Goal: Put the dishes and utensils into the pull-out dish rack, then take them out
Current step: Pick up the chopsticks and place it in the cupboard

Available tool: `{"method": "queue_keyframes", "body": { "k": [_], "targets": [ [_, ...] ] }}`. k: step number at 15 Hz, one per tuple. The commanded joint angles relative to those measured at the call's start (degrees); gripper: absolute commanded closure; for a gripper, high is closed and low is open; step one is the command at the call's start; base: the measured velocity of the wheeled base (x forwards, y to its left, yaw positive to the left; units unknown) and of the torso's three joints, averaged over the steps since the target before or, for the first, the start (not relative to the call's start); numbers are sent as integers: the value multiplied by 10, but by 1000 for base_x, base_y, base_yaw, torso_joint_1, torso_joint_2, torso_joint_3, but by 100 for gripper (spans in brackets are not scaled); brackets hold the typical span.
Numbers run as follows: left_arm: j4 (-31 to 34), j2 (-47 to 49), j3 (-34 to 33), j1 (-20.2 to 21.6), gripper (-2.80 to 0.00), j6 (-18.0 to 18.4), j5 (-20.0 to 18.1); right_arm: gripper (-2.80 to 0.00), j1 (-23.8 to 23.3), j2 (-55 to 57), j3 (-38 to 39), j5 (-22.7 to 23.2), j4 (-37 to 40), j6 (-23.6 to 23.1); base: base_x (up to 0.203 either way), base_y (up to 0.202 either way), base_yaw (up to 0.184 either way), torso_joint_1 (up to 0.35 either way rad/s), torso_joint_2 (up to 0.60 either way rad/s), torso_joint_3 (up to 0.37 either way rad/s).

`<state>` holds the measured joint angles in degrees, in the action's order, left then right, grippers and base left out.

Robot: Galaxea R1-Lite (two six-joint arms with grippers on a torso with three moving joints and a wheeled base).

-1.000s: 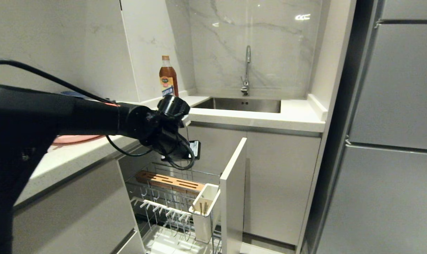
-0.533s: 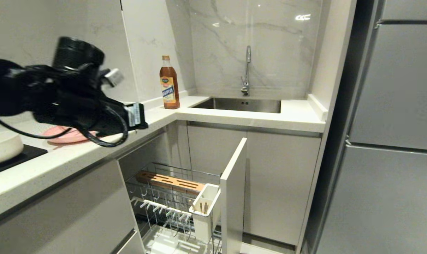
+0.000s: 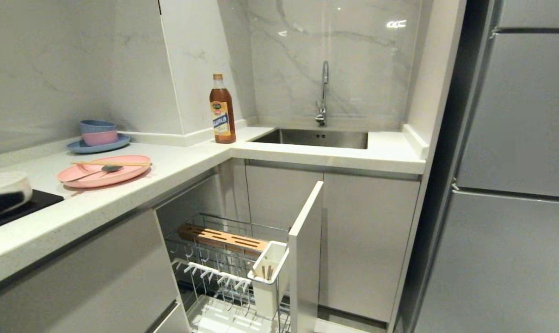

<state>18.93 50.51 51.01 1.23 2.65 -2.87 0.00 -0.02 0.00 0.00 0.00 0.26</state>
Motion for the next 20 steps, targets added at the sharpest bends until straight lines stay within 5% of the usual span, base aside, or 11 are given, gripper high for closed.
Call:
{"method": "queue_keyframes", "body": {
  "k": [1, 4, 9, 12, 20],
  "targets": [
    [-41, -152, -106, 13, 0, 25, -4, 0, 0, 0, 0, 0, 0, 0, 0, 0, 0, 0, 0, 0],
    [-128, -293, -234, 2, 0, 55, -12, 0, 0, 0, 0, 0, 0, 0, 0, 0, 0, 0, 0, 0],
    [-164, -489, -416, -10, 0, 56, 0, 0, 0, 0, 0, 0, 0, 0, 0, 0, 0, 0, 0, 0],
    [-208, -508, -507, -11, 0, 45, 29, 0, 0, 0, 0, 0, 0, 0, 0, 0, 0, 0, 0, 0],
    [-180, -508, -509, -11, 0, -16, 20, 0, 0, 0, 0, 0, 0, 0, 0, 0, 0, 0, 0, 0]
  ]
}}
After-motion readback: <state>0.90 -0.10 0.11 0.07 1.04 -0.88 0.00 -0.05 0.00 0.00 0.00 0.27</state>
